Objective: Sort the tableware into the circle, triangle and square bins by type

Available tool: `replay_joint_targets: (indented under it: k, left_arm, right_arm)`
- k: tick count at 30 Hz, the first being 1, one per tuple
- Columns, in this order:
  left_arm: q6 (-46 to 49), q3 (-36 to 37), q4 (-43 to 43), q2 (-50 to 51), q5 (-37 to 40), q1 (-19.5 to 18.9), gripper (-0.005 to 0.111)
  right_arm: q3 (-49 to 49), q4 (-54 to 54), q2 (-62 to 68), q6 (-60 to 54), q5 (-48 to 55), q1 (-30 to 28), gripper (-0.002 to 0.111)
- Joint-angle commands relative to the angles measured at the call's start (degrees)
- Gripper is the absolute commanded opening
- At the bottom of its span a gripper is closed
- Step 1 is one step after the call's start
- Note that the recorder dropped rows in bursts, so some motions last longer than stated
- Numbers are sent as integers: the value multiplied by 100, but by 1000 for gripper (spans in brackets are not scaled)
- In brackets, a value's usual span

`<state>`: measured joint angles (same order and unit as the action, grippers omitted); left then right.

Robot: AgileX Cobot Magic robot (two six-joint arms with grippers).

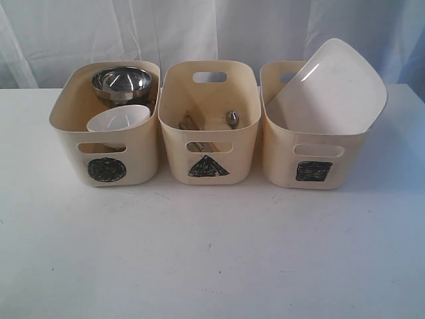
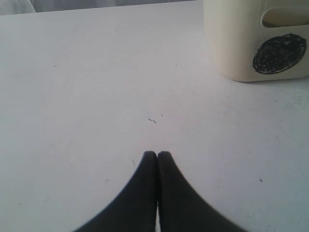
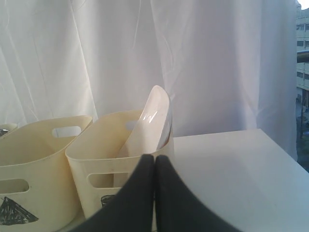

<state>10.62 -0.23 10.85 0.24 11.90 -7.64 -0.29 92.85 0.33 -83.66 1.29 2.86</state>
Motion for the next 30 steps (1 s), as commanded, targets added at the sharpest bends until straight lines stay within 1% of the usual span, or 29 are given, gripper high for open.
replay_joint_targets:
  k: [1,5,10,15,17,22,27,30]
  left_arm:
    - [-35,23,60,-24,12,31,0]
    - [-35,23,60,-24,12,31,0]
    - [-35,23,60,-24,12,31,0]
    - [-60,23,-117,-24,160,31,0]
    - [-145,23,-126,-24,160,31,0]
    - [-730,23,-275,-24,160,31,0]
    - [-761,23,-314,-24,148,31,0]
    - [-905,23,-623,-24,148,31,0]
  right_arm:
    - [29,-67,-33,-49,-32,-4,0]
    - [29,-751,-33,-49,-32,-4,0]
    - [29,-807,-33,0,-87,-4,0]
    - [29,-768,-33,0,-446,-4,0]
    - [29,-768,-33,0,-382,-4,0]
    - [29,-768,-33,0,7,-4,0]
    - [29,-768,-33,0,-4,-4,0]
    - [29,-768,-33,0,-4,-4,0]
